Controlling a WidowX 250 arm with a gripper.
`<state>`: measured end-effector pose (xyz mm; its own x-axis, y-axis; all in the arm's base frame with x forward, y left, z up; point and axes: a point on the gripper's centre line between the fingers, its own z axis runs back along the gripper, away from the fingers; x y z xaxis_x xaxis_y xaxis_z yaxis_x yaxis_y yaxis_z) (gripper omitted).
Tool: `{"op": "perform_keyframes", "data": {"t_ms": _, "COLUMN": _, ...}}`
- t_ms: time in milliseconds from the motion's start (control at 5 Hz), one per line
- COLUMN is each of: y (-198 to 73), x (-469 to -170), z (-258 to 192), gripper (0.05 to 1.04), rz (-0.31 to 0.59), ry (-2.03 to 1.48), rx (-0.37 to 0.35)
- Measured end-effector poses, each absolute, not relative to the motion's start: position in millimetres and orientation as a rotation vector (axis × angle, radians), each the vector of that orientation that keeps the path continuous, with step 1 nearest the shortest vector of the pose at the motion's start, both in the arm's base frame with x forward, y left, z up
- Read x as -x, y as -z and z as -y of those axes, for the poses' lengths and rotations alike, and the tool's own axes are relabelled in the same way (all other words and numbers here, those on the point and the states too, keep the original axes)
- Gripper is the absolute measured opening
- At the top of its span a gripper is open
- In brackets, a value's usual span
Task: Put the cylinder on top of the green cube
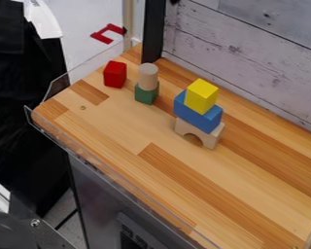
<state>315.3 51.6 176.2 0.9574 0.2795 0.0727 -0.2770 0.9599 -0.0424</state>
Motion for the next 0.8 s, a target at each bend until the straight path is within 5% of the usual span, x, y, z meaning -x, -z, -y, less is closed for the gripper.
{"op": "perform_keyframes", "data": {"t_ms": 800, "y": -143.9, "x": -297.7, "z": -13.9, "gripper": 1.0, "rz": -0.038, "ry": -0.191, "rx": 0.0}}
